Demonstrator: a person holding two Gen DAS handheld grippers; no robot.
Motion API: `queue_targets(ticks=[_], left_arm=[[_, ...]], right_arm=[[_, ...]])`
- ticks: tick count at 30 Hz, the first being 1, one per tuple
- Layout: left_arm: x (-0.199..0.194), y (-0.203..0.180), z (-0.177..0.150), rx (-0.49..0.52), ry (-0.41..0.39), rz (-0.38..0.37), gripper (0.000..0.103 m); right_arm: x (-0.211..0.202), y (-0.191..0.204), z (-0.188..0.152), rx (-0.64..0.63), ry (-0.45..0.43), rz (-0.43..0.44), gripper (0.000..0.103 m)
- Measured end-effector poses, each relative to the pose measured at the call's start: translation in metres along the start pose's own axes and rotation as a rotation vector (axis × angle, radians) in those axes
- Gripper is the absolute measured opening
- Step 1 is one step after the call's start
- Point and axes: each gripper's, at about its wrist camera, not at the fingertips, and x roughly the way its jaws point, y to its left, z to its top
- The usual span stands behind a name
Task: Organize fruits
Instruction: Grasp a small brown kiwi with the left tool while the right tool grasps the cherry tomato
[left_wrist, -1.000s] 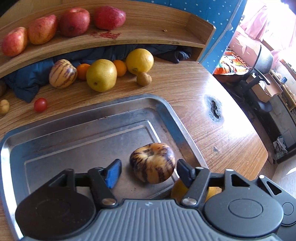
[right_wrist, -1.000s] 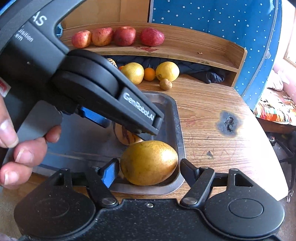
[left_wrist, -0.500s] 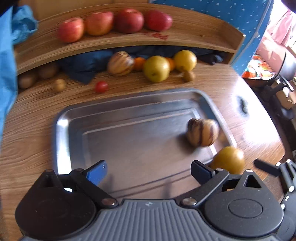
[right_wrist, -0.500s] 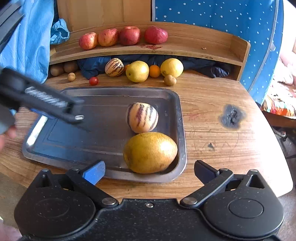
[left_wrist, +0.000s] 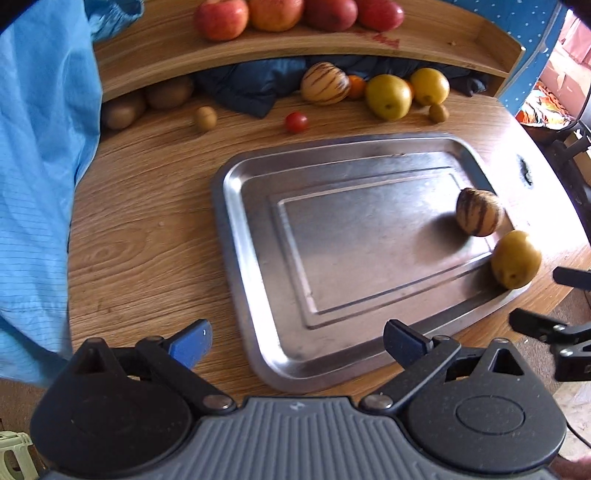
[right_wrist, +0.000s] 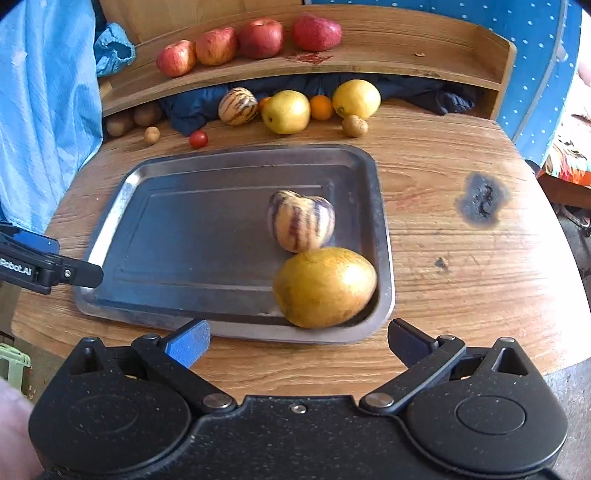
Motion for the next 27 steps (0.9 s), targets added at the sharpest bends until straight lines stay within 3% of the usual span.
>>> queue_targets(ticks=[10, 20, 27], left_arm=[[0.006, 0.055, 0.024, -0.035, -0.047, -0.003, 0.102], [0.016, 0.102, 0.054, -0.040, -0.091, -0.027, 0.102], [0.030, 0.116, 0.090, -0.057, -0.230, -0.019, 0.102]], right_arm=[[0.005, 0.047, 0.038, -0.084, 0.020, -0.019, 0.102], [0.032, 0.099, 0.086, -0.184, -0.014, -0.047, 0.102], [0.052, 0.127, 0.126, -0.301, -0.056, -0.106, 0.102]])
